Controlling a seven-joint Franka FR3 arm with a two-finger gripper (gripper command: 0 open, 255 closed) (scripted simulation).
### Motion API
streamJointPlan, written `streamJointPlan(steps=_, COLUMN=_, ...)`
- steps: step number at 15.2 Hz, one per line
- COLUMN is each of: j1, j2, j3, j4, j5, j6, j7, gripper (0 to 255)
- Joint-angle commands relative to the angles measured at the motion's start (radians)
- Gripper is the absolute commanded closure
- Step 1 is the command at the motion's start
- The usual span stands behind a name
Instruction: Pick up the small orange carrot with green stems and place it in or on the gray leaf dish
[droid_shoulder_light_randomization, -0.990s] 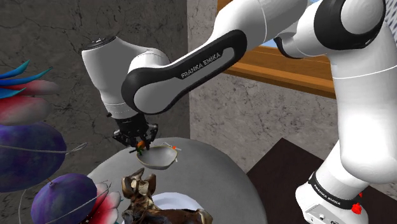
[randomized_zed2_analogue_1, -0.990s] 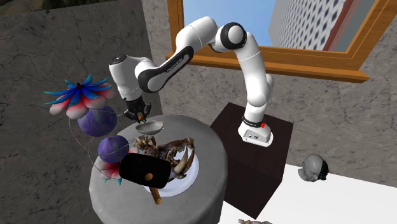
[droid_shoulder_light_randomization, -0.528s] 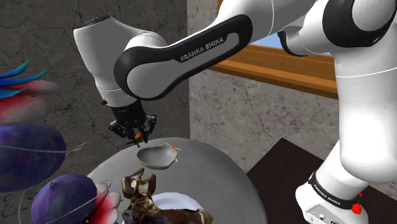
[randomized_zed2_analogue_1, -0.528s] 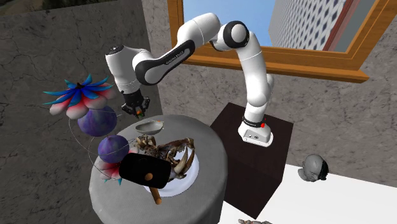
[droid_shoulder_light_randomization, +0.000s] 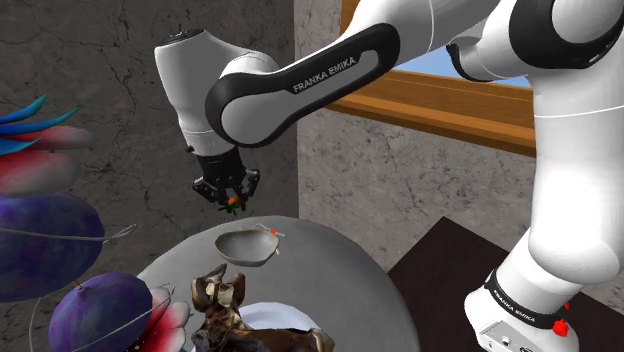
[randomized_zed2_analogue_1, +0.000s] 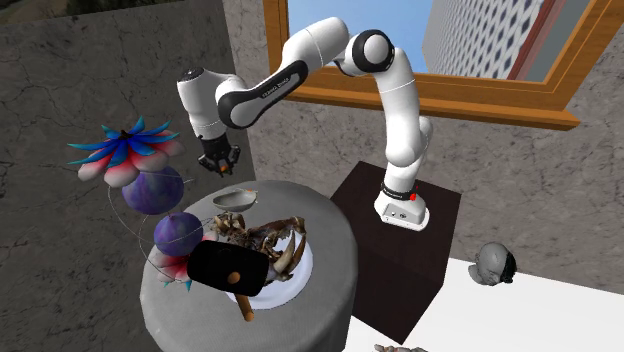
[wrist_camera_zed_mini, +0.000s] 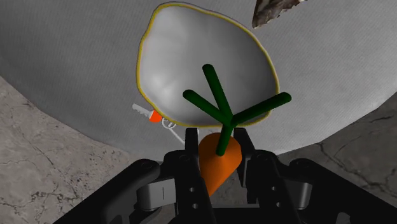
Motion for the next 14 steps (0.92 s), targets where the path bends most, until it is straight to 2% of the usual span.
streamJointPlan(steps=1, j1=0.000, j2=0.008, j3=-0.006, j4=-0.017, j5=-0.009, j6=0.022, j7=0.006, gripper=255)
streamJointPlan(steps=9, j1=0.015, j2=0.054, j3=-0.036, j4=-0.065, j5=-0.055, j6=0.100, j7=0.039, gripper=255)
streamJointPlan(steps=14, j1=0.017, j2=0.058, j3=-0.038, j4=-0.068, j5=-0.058, j6=0.106, j7=0.042, gripper=255)
